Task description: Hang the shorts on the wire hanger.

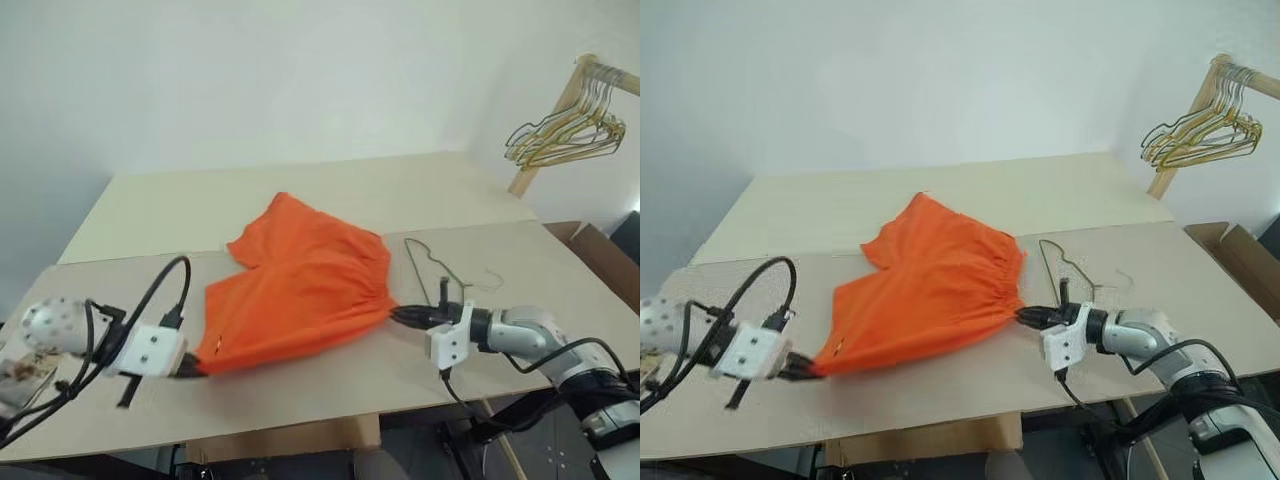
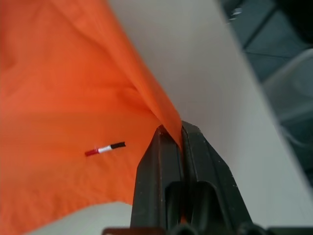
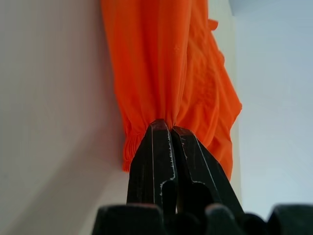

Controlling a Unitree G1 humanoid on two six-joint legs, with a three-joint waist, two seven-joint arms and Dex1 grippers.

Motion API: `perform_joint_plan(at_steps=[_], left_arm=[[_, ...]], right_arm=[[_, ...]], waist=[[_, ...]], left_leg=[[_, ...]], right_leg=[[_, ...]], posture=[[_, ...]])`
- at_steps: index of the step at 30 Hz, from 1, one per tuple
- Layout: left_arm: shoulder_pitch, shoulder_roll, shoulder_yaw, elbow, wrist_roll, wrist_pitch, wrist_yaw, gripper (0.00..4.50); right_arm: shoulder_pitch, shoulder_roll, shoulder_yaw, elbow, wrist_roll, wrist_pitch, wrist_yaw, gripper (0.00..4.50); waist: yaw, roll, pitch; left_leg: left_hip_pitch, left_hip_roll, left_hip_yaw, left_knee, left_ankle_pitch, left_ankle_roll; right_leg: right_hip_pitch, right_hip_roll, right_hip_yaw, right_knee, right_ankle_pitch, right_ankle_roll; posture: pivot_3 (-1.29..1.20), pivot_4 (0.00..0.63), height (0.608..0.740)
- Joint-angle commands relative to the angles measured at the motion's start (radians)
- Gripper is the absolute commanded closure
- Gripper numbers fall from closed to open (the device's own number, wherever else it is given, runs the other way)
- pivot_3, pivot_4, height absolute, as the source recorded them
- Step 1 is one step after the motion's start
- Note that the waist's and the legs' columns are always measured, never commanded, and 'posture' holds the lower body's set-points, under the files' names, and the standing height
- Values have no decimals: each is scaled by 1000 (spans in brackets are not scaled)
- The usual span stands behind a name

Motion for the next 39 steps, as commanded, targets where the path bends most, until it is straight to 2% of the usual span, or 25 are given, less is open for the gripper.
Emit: perform_joint_plan(at_steps=[1, 4, 9, 10, 13, 16, 19, 20, 22, 23, 27, 29, 32, 34, 39], left_arm=[[71, 30, 77, -138, -63, 91, -14, 4447], [88, -18, 51, -190, -50, 133, 28, 4447], [101, -104, -25, -146, 50, 79, 51, 4447], [105, -117, -37, -129, 66, 62, 49, 4247], [103, -134, -55, -92, 84, 37, 31, 3567], [65, -152, -48, -36, 96, 3, 32, 2598], [-8, -179, -16, 58, 103, -37, 54, 1738], [-41, -191, -5, 94, 93, -46, 55, 1738], [-160, -231, 32, 162, 35, -7, 78, 1738], [-204, -242, 51, 178, 7, 18, 81, 1738], [-358, -315, 123, 96, -182, 252, 181, 1738], [-402, -360, 124, 64, -209, 323, 236, 1738], [-488, -448, 77, 13, -222, 470, 361, 1738], [-530, -488, 41, -10, -224, 528, 380, 1738], [-601, -575, -9, -19, -223, 584, 386, 1738]], right_arm=[[1, -69, -32, 36, -83, -34, -39, 4500], [10, -100, -42, 48, -159, -53, -94, 4500], [37, -149, -64, 43, -215, -75, -184, 4500], [46, -157, -67, 37, -215, -78, -196, 4500], [78, -178, -71, 4, -189, -91, -203, 3766], [148, -212, -94, -73, -132, -80, -184, 2739], [292, -303, -123, -205, 92, 6, -83, 1842], [356, -335, -145, -263, 201, 70, -48, 1842], [494, -358, -251, -416, 456, 348, -2, 1842], [540, -358, -297, -473, 529, 463, 7, 1842], [622, -308, -445, -668, 756, 923, -12, 1842], [623, -286, -479, -735, 786, 1083, -20, 1842], [532, -251, -453, -808, 840, 1447, -83, 1842], [435, -216, -434, -821, 913, 1702, -118, 1842], [242, -136, -374, -740, 912, 2028, -148, 1842]], waist=[[15, 0, 0], [33, 1, 0], [42, 1, 0], [42, 1, 0], [42, 1, 0], [42, 1, 0], [44, 1, 0], [49, 2, 0], [52, 2, 0], [57, 0, 0], [53, -4, -1], [53, -3, -2], [55, -2, -2], [56, -2, -1], [54, -2, -1]], left_leg=[[0, 0, 1, 0, 0, 0], [2, 1, 5, 0, 0, 0], [2, 4, 6, 0, -1, 1], [2, 5, 6, 0, -1, 1], [2, 6, 7, 0, -1, 1], [2, 7, 8, 0, -1, 1], [2, 8, 8, 0, -1, 1], [1, 8, 8, 0, -1, 2], [1, 8, 8, 0, -1, 2], [0, 8, 8, 1, -1, 2], [1, 11, 8, 1, -3, 0], [1, 11, 7, 1, -3, 0], [0, 11, 7, 1, -4, 0], [0, 11, 7, 2, -3, 0], [-1, 11, 7, 2, -3, 0]], right_leg=[[0, 0, 0, 0, 0, 0], [2, 1, -2, 0, 0, 0], [1, 6, 0, 0, 0, -3], [1, 7, 0, 0, 0, -3], [1, 7, 0, 0, 1, -4], [1, 8, 0, 0, 1, -5], [2, 9, 0, 0, 1, -5], [2, 9, 0, 0, 1, -5], [2, 8, 0, -1, 1, -5], [2, 8, -1, -1, 1, -5], [8, 11, -1, -2, 1, -5], [8, 11, -2, -4, 1, -5], [7, 11, -2, -4, 1, -4], [7, 11, -2, -4, 1, -4], [4, 12, -2, -7, 2, -3]], posture=[[-93, 5, 740], [-94, 6, 740], [-110, 9, 740], [-115, 8, 740], [-126, 4, 740], [-123, 3, 740], [-111, 4, 740], [-110, 3, 740], [-105, 1, 740], [-106, 0, 740], [-117, 0, 740], [-125, 0, 740], [-136, 0, 740], [-141, 0, 740], [-148, 3, 740]])
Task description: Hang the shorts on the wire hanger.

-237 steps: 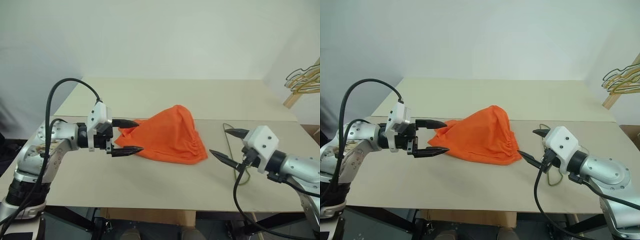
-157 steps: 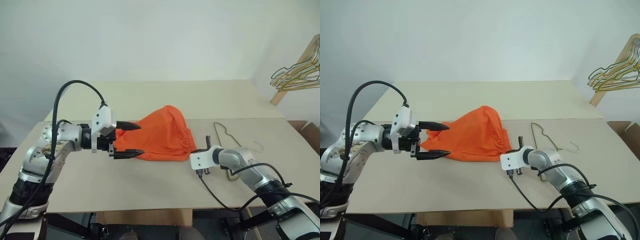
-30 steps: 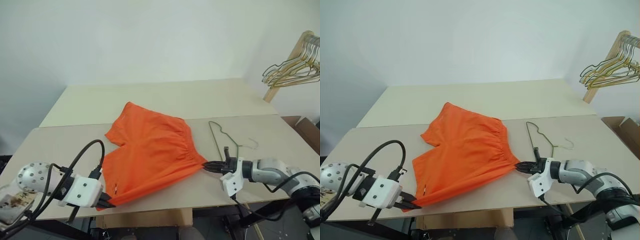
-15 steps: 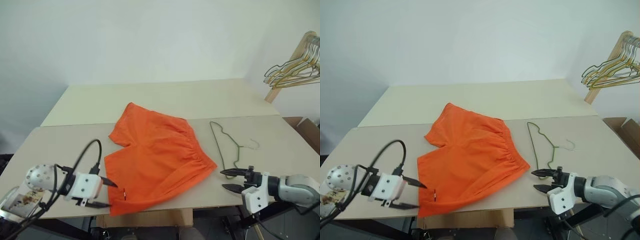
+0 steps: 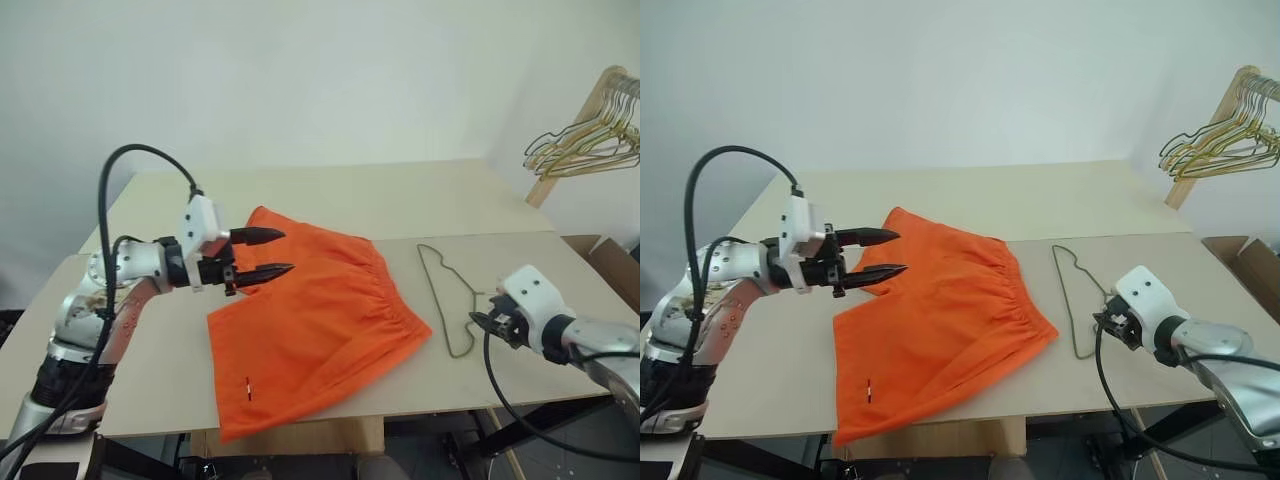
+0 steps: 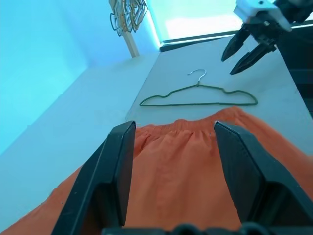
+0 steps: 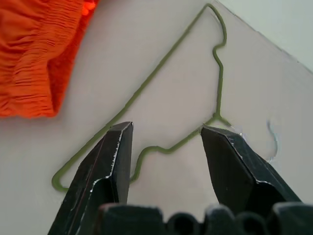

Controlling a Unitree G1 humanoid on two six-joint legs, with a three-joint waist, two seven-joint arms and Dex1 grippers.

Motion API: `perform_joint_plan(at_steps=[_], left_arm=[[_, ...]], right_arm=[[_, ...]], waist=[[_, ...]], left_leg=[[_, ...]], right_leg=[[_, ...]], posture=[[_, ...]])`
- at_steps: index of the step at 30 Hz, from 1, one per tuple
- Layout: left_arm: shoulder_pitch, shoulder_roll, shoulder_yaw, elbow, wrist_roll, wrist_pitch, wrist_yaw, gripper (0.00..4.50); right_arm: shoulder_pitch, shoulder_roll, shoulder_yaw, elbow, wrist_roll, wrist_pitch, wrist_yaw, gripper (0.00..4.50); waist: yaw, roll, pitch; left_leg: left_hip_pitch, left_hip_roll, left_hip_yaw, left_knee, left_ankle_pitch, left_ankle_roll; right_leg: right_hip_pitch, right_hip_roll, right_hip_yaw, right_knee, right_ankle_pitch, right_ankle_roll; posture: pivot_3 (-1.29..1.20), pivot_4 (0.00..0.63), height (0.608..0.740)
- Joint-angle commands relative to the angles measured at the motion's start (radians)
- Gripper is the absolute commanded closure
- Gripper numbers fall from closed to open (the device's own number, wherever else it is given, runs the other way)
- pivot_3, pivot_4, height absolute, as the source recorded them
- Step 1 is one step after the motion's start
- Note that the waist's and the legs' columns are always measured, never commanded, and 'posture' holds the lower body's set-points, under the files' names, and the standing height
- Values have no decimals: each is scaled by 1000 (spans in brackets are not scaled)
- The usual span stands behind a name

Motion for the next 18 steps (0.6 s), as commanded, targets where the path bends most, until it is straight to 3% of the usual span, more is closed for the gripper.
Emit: perform_joint_plan(at_steps=[1, 5, 9, 12, 18], left_arm=[[-65, -43, -29, -23, -23, 45, 2, 1738], [-87, -72, -60, -14, -4, 47, -32, 1738], [-90, -77, -69, -9, -6, 52, -64, 1738], [-83, -76, -65, -9, -5, 52, -75, 1693], [-74, -69, -57, -13, -2, 48, -89, 1693]], right_arm=[[-107, 40, 30, 69, 7, 182, 1, 1842], [-179, 52, 110, 128, -25, 264, 52, 1842], [-233, 63, 186, 211, -69, 312, 77, 1842], [-257, 80, 206, 259, -101, 323, 77, 2403], [-265, 92, 177, 256, -127, 346, 81, 4297]], waist=[[1, 0, 0], [0, 1, 0], [-6, 1, 0], [-9, 1, 0], [-8, 0, 0]], left_leg=[[-2, 0, 0, 0, 0, 0], [-16, -1, 0, 3, 0, 0], [-16, -1, 0, 3, 0, 0], [-15, -1, 0, 4, 0, 0], [-15, -1, 0, 4, 0, 0]], right_leg=[[-2, 0, 0, 0, 0, 0], [-15, -1, 0, 1, 1, 0], [-15, -1, 1, 1, 2, 0], [-14, -1, 0, 1, 2, 1], [-13, 0, 0, 0, 2, 1]], posture=[[-147, 5, 740], [-148, 11, 740], [-149, 14, 740], [-149, 15, 740], [-147, 17, 740]])
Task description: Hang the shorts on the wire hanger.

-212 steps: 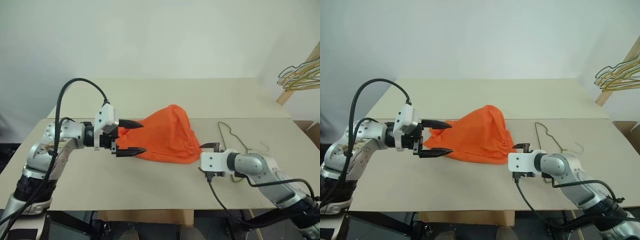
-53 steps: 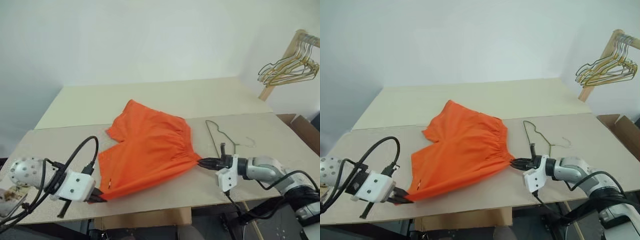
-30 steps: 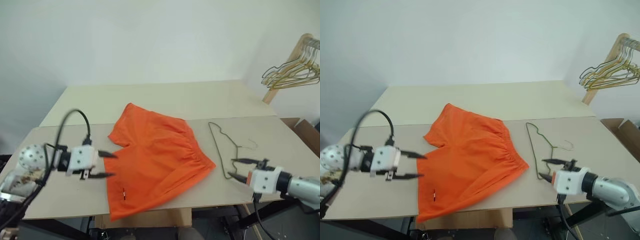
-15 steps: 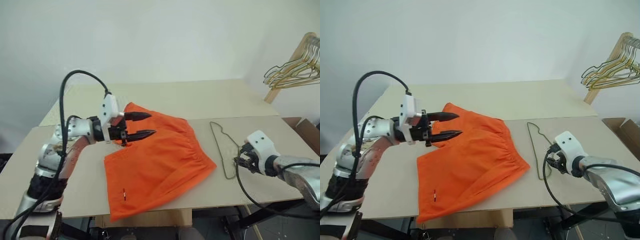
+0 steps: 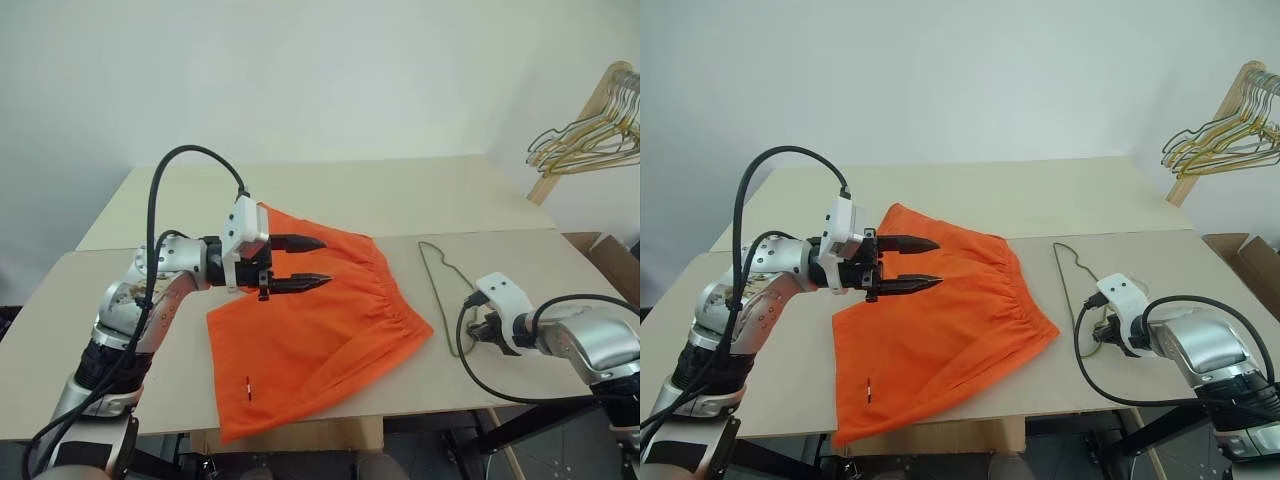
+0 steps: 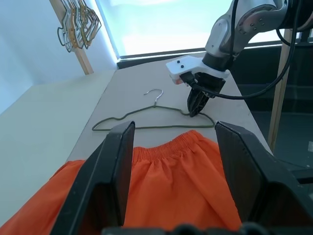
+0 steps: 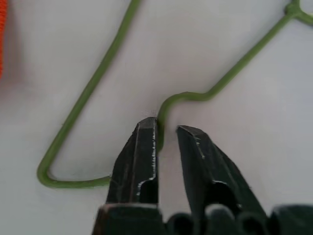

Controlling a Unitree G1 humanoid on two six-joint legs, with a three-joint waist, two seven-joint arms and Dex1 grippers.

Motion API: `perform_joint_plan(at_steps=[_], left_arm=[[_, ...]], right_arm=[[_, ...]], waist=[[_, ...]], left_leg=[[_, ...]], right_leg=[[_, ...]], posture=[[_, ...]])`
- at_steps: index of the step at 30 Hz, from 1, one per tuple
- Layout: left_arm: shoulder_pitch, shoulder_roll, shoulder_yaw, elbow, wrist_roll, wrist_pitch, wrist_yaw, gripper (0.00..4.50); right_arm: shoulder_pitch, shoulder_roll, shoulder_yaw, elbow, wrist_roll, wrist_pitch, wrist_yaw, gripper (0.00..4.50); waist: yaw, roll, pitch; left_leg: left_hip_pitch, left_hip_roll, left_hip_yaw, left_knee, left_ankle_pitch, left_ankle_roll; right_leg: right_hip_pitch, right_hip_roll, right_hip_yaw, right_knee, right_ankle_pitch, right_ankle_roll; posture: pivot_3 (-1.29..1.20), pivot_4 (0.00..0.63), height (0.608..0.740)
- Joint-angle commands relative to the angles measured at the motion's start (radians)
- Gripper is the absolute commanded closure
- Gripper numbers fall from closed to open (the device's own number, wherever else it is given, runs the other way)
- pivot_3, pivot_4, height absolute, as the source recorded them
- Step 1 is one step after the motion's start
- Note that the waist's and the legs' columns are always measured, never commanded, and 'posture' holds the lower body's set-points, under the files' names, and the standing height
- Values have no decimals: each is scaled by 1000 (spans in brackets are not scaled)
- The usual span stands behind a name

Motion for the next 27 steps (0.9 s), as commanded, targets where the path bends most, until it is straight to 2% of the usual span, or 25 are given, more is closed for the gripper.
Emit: perform_joint_plan(at_steps=[1, 5, 8, 14, 16, 18, 23, 27], left_arm=[[-8, 11, 24, -17, -3, -3, -12, 1693], [-20, 13, 27, 10, 10, -19, -24, 1693], [-41, -1, 26, 44, 32, -34, -13, 1693], [-128, -51, 37, 147, 58, -36, 24, 1693], [-176, -55, 48, 199, 58, -24, 27, 1693], [-228, -53, 60, 258, 58, -15, 20, 1693], [-336, -53, 58, 391, 76, -22, -15, 1693], [-376, -51, 1, 447, 136, -40, -70, 1693]], right_arm=[[0, 7, -29, 1, -29, 38, -14, 4446], [-10, 22, -106, -26, -54, 39, -61, 4446], [-5, 31, -140, -84, -142, -75, -153, 4446], [98, -72, -83, -126, -489, -766, -278, 4446], [127, -182, -19, -76, -684, -1075, -337, 4446], [133, -261, 28, -11, -833, -1296, -398, 4446], [47, -295, 88, 130, -1075, -1606, -538, 4446], [-27, -253, 123, 190, -1160, -1758, -565, 4446]], waist=[[0, 0, 0], [2, 0, 0], [2, 2, 2], [-3, 3, 2], [-6, 3, 2], [-11, 4, 2], [-36, 3, 2], [-65, 3, 2]], left_leg=[[0, 0, 0, 0, 0, 0], [-1, 0, 0, 0, 0, 0], [-1, 0, 0, 0, 0, 0], [-3, 0, 1, 0, 0, 0], [-3, -1, 2, 0, 0, 0], [-3, -2, 4, 0, 0, 0], [-2, -2, 4, 0, 0, 0], [-1, -3, 5, 0, 0, -1]], right_leg=[[0, 0, 0, 0, 0, 0], [0, 0, 0, 0, 0, 0], [-1, 0, 0, 0, 0, 0], [-4, -1, 1, 0, -1, 2], [-4, -2, 1, -1, -1, 2], [-5, -3, 2, 0, -1, 2], [-4, -3, 3, -1, 0, 2], [-3, -3, 4, -1, 0, 2]], posture=[[-147, 17, 740], [-147, 20, 740], [-158, 17, 740], [-191, 0, 740], [-198, 0, 740], [-204, 0, 740], [-219, 0, 740], [-225, 0, 740]])
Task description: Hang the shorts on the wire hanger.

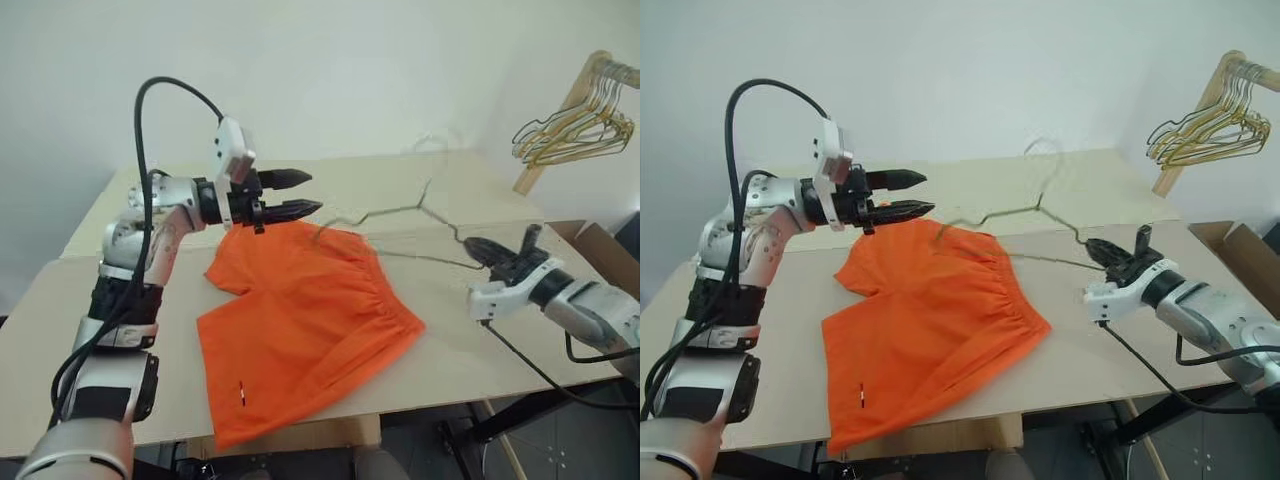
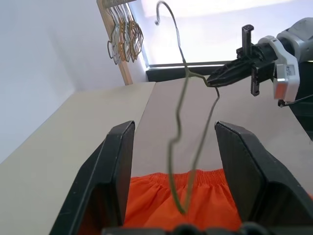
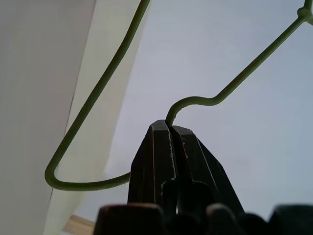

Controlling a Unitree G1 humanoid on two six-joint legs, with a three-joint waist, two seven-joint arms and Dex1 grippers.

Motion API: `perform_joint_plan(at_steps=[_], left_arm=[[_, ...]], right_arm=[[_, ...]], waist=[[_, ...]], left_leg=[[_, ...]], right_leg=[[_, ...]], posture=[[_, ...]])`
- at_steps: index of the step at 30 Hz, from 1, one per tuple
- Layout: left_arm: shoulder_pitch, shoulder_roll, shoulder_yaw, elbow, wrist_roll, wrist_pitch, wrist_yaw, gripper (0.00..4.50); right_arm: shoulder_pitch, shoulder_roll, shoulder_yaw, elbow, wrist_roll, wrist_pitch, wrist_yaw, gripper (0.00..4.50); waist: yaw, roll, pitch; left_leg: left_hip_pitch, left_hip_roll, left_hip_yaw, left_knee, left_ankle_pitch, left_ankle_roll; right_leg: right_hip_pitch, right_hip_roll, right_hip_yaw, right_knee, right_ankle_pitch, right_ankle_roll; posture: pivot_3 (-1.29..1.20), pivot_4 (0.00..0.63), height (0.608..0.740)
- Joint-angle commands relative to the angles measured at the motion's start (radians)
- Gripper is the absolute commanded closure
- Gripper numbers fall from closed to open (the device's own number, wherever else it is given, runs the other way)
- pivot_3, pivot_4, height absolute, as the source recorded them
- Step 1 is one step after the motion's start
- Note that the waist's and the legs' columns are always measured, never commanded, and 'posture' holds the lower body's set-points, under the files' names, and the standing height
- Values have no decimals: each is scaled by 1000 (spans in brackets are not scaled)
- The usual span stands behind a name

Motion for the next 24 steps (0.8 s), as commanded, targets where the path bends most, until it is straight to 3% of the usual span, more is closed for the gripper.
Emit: perform_joint_plan(at_steps=[1, 6, 11, 14, 18, 24], left_arm=[[-40, 6, -49, 30, 60, -25, -49, 1693], [-54, 44, -158, 53, 126, -9, -212, 1693], [-50, 20, -205, 56, 176, 0, -229, 1693], [-54, 10, -201, 53, 162, 39, -253, 1153], [-32, 17, -237, 22, 226, 16, -238, 60], [-30, 29, -324, 4, 341, 45, -224, 60]], right_arm=[[-69, 27, -7, 25, -58, -121, -41, 4446], [-130, 67, -16, 57, -96, -184, -21, 4446], [-168, 89, -21, 79, -122, -204, -9, 4446], [-166, 100, -24, 72, -127, -206, 0, 4500], [-161, 106, -35, 64, -124, -210, 13, 4500], [-180, 107, -41, 73, -124, -211, 22, 4500]], waist=[[-13, 0, 0], [-44, 0, 0], [-57, 0, 0], [-58, 0, 0], [-60, 0, 0], [-59, 0, 0]], left_leg=[[0, 0, 0, 0, 0, 0], [0, -1, -1, 0, 0, 0], [1, -1, -3, 0, 0, 0], [1, -1, -3, 0, 0, 0], [1, -1, -4, 0, 0, 0], [1, -2, -4, 0, 0, 0]], right_leg=[[0, 0, 0, 0, 0, 0], [1, -1, 0, 0, 0, 0], [2, -1, 0, 1, 0, 0], [2, 0, -1, 1, 0, 0], [2, 0, 0, 1, 0, 0], [2, -1, -1, 2, 0, 0]], posture=[[-225, 0, 740], [-225, 0, 740], [-232, 0, 740], [-235, 0, 740], [-236, 0, 740], [-233, 0, 740]])
